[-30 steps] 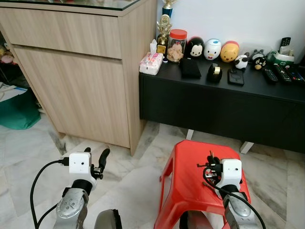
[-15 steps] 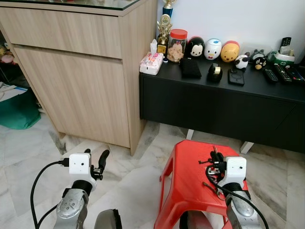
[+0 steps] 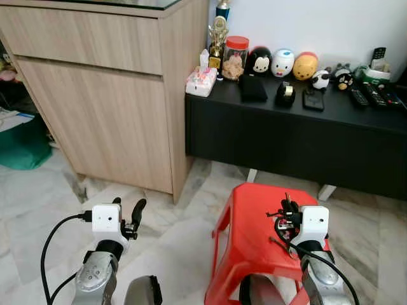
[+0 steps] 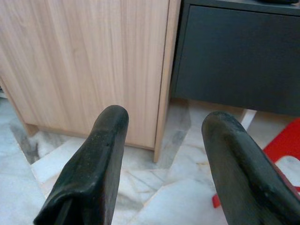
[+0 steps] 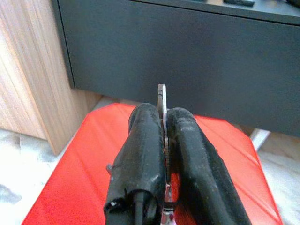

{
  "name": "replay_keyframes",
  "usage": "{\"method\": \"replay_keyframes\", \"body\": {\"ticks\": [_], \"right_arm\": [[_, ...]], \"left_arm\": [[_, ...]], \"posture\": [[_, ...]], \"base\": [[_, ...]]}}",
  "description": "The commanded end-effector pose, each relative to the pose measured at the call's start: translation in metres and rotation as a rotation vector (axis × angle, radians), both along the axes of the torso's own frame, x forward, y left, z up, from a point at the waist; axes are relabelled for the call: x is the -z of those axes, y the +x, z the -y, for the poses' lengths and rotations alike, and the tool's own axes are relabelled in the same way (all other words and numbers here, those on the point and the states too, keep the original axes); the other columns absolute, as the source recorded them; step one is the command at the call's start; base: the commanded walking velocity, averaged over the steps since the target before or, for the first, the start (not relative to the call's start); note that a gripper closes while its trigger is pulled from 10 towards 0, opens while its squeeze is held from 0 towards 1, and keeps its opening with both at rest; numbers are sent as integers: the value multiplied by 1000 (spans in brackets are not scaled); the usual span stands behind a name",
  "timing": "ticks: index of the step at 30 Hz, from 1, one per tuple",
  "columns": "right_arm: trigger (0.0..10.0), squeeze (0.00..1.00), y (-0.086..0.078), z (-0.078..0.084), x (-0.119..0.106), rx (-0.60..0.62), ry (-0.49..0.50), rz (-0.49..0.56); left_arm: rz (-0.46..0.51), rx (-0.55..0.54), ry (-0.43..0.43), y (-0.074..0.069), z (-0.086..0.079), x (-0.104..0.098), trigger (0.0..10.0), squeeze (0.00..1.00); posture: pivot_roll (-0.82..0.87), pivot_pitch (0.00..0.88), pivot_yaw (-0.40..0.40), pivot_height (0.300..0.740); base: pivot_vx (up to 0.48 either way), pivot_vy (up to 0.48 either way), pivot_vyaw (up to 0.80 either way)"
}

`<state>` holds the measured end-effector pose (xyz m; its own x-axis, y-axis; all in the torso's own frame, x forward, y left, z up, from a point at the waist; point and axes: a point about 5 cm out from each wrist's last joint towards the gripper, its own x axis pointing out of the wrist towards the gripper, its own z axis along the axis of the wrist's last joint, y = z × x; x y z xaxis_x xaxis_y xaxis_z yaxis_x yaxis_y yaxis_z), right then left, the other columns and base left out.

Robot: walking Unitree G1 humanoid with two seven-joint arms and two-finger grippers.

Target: Hang keys on a hook

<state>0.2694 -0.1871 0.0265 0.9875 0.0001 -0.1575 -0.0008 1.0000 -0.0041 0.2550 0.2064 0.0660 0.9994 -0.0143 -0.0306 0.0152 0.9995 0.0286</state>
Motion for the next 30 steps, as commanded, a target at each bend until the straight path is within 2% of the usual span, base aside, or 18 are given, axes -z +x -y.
{"method": "replay_keyframes", "body": {"ticks": [1,20,30], "right_arm": [[10000,0,3,4,-7,15,-1,24],[10000,0,7,2,-11,8,2,26],[10000,0,11,0,-17,-27,2,41]], "left_arm": [[-13,10,-8,-1,2,4,10000,0],[-6,19,-11,-2,3,3,10000,0],[0,26,-10,0,5,2,10000,0]], "posture": [[47,0,-70,583],[45,0,-71,583],[36,0,-72,583]], "base": [[-300,0,0],[-283,0,0],[0,0,0]]}}
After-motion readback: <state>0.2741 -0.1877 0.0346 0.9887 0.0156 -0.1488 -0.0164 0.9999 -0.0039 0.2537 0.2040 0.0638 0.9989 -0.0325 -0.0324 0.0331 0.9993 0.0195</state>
